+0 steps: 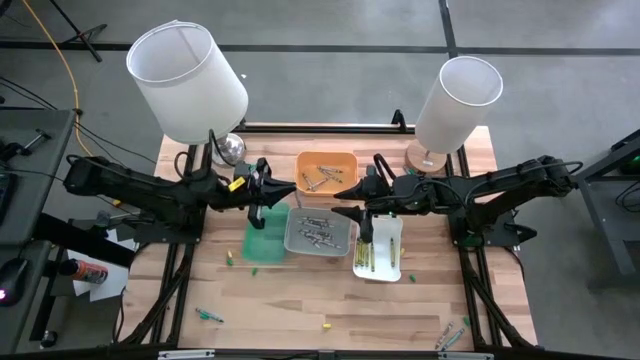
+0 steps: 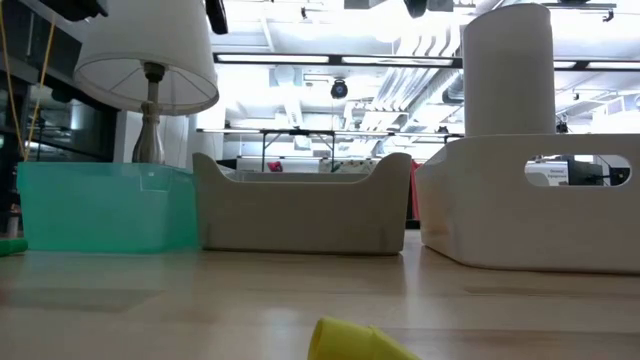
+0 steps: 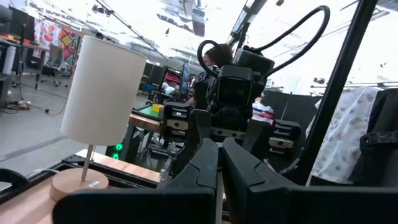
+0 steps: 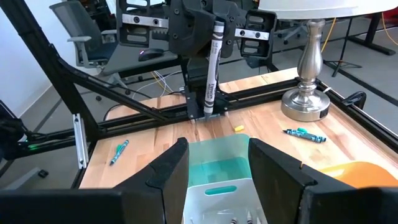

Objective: Sort crayons
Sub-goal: Put the gray crayon into the yellow bin

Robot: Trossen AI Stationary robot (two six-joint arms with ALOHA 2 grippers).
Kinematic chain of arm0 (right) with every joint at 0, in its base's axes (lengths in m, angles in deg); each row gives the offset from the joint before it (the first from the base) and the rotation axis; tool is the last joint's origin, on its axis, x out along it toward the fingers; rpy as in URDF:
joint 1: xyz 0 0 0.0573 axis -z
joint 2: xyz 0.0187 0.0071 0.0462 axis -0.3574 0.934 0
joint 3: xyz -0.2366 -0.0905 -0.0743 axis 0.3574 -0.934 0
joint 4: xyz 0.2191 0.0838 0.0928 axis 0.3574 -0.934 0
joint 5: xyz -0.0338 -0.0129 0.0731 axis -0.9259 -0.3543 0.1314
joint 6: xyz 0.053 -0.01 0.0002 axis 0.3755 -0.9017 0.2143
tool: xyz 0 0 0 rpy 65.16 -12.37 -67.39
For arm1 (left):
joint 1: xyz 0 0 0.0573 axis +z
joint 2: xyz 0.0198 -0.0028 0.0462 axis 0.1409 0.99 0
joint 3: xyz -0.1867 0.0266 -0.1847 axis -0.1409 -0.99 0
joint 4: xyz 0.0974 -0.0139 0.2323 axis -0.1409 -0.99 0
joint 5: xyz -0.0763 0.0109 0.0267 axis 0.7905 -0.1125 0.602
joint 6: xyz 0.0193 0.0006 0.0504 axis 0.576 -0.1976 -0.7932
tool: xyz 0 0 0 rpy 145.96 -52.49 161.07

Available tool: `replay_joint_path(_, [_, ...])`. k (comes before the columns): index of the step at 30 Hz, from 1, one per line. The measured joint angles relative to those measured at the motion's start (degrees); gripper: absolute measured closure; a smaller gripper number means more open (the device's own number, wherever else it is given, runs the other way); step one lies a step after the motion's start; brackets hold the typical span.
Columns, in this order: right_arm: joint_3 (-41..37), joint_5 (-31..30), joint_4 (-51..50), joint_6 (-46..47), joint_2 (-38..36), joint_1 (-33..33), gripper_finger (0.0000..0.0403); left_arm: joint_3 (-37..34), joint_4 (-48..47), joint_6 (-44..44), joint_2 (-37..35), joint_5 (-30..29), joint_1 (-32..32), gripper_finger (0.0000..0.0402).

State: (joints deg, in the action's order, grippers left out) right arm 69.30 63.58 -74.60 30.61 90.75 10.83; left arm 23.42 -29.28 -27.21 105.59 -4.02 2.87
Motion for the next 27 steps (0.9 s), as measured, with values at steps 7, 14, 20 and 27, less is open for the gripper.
replay_joint_path(7, [0.0,0.0,0.0,0.0,0.0,0.0,0.0242,0.1,-0.2,-2.7,0.6,-4.6,1.2,0.0402])
replay_joint_path(14, [0.0,-1.3,4.3,1.1,0.0,0.0,0.0242,9.7,-16.9,-5.2,9.0,-2.9,10.3,0.0401])
replay_joint_path(20, [0.0,-2.5,8.2,1.2,0.0,0.0,0.0242,22.5,-33.4,-13.0,22.6,3.2,18.6,0.0402])
replay_joint_path(27, [0.0,-3.0,8.4,4.5,0.0,0.0,0.0242,34.4,-48.2,-22.0,38.0,4.1,23.2,0.0402])
